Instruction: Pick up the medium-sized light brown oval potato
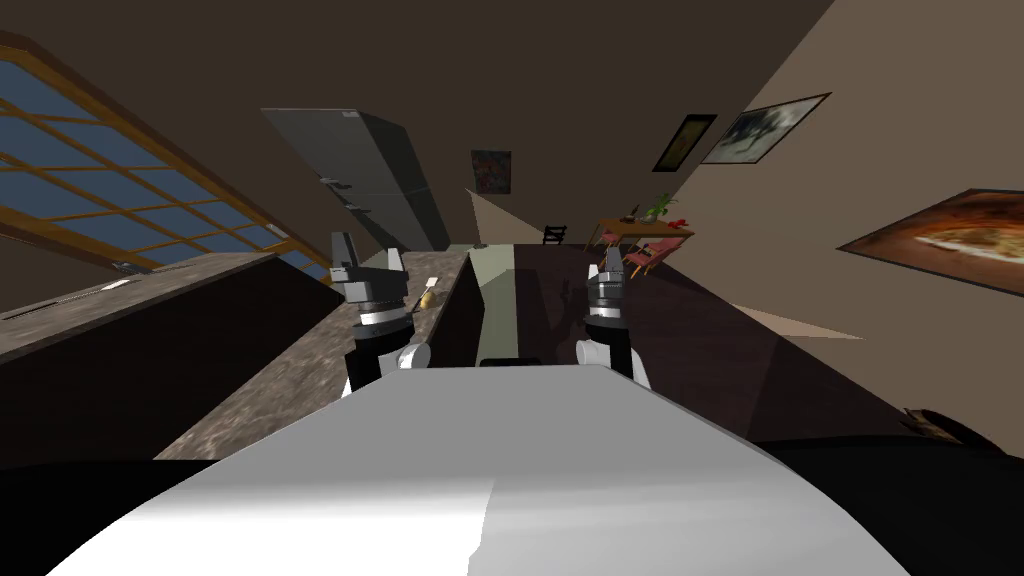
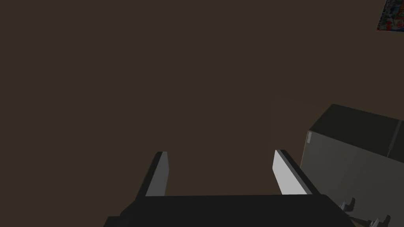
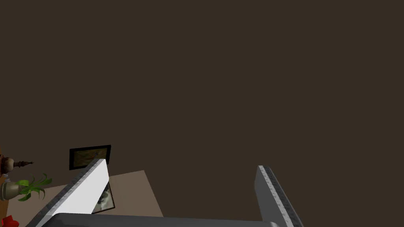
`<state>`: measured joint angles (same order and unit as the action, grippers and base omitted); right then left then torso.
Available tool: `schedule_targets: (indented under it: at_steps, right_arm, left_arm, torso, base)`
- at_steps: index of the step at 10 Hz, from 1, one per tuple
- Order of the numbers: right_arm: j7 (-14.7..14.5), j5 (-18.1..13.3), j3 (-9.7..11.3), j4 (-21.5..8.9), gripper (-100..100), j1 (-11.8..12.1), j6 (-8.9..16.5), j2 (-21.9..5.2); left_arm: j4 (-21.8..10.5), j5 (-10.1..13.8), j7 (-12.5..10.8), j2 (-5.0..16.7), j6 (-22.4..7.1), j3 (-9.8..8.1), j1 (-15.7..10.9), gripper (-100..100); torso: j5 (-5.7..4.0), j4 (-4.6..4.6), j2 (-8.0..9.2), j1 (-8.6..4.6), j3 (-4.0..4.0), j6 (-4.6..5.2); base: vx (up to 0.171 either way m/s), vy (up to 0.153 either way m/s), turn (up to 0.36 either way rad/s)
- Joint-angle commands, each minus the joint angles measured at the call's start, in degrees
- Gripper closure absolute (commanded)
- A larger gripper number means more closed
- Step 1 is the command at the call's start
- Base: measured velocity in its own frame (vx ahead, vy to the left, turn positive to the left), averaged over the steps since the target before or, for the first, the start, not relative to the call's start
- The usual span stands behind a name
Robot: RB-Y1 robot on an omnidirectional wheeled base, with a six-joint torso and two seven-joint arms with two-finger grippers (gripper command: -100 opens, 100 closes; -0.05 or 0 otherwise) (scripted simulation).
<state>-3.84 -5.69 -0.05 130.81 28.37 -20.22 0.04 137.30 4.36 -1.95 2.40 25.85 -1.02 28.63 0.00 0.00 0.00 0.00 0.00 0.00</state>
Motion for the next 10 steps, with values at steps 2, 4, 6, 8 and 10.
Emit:
schedule_targets:
  at_steps: [2, 4, 6, 8, 10]
  right_arm:
    - [0.0, 0.0, 0.0, 0.0, 0, 0.0, 0.0, 0.0]
    - [0.0, 0.0, 0.0, 0.0, 0, 0.0, 0.0, 0.0]
    - [0.0, 0.0, 0.0, 0.0, 0, 0.0, 0.0, 0.0]
    - [0.0, 0.0, 0.0, 0.0, 0, 0.0, 0.0, 0.0]
    - [0.0, 0.0, 0.0, 0.0, 0, 0.0, 0.0, 0.0]
  left_arm:
    - [0.6, 1.3, -0.3, 2.4, -2.6, 0.11, -0.7, -100]
    - [1.1, 2.7, -0.7, 4.3, -5.5, 0.08, -1.3, -100]
    - [1.7, 4.6, -1.5, 6.6, -9.0, -0.12, -2.1, -100]
    - [2.0, 5.6, -2.0, 7.9, -11.6, -0.31, -2.5, -100]
    - [2.3, 6.8, -2.6, 9.2, -14.1, -0.57, -2.9, -100]
  torso:
    - [0.0, -0.03, -0.16, -0.01, -0.08, -0.02]
    - [-0.01, -0.05, -0.24, -0.04, -0.14, 0.0]
    - [-0.01, -0.07, -0.32, -0.05, -0.19, -0.01]
    - [-0.01, -0.09, -0.41, -0.05, -0.24, -0.01]
    - [0.0, -0.07, -0.3, -0.03, -0.18, -0.01]
  base:
    - [0.059, -0.012, 0.092]
    - [0.064, -0.012, 0.069]
    - [0.093, -0.017, 0.116]
    - [0.088, -0.016, 0.08]
    - [0.06, -0.015, 0.063]
